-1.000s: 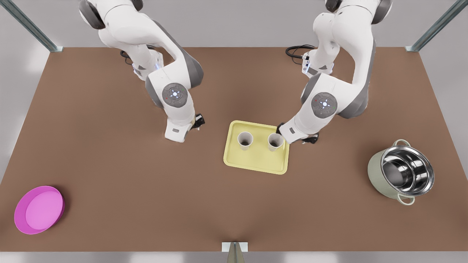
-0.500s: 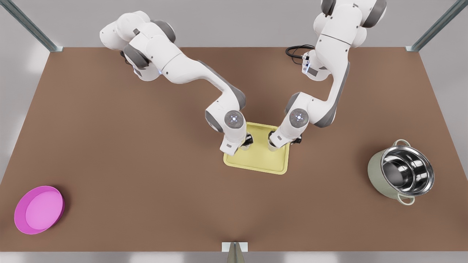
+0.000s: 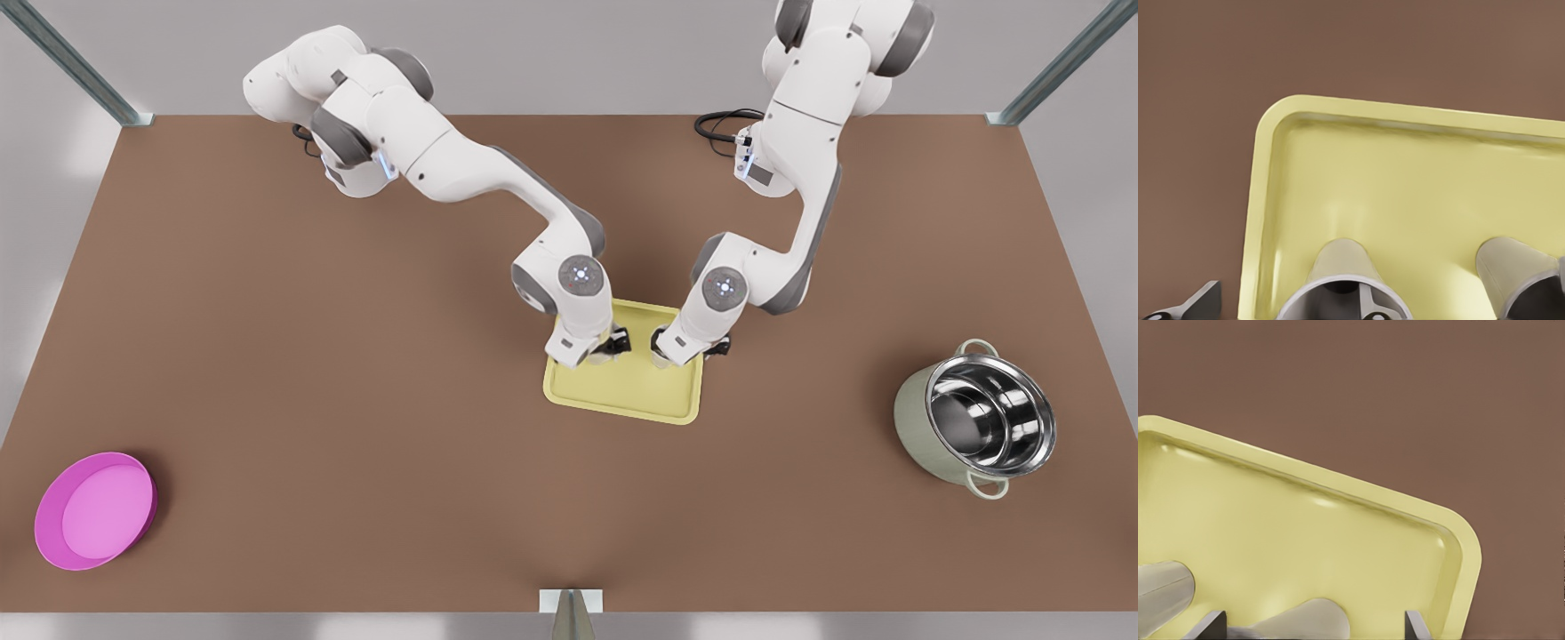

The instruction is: Use the left arm to pick up the white IKEA cup from the tray and place it on the middle-left position; use the right arm to pick up the white IKEA cup from the tray and place it on the middle-right position

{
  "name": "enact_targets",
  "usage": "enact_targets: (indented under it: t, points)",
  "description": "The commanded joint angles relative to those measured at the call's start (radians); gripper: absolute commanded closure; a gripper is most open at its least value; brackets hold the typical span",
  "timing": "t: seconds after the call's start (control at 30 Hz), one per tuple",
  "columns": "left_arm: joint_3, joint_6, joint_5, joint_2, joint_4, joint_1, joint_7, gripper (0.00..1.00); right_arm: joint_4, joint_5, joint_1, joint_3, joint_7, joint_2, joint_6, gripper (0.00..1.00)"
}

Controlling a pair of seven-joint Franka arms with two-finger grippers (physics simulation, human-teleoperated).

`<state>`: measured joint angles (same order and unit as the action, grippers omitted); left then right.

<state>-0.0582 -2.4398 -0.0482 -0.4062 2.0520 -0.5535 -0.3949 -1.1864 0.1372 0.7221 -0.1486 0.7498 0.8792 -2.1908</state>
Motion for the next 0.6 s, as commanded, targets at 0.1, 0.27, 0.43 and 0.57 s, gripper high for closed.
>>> enact_targets:
  t: [0.1,0.27,0.43,0.57]
  points:
    - [0.001,-0.073,0.002,-0.028,-0.003,-0.002,-0.070,0.15,-0.047,0.013,0.033,-0.002,0.189,-0.019,0.014,0.01]
    - [0.001,-0.074,0.002,-0.033,-0.007,0.000,-0.070,0.39,-0.062,0.013,0.036,0.001,0.187,0.007,0.003,0.01]
    - [0.001,-0.071,0.001,-0.026,-0.009,0.000,-0.071,0.51,-0.093,0.027,0.039,0.000,0.204,0.004,0.005,0.18]
    - [0.000,-0.067,0.001,-0.023,-0.010,0.001,-0.070,0.85,-0.091,0.027,0.037,0.001,0.203,-0.002,0.003,0.48]
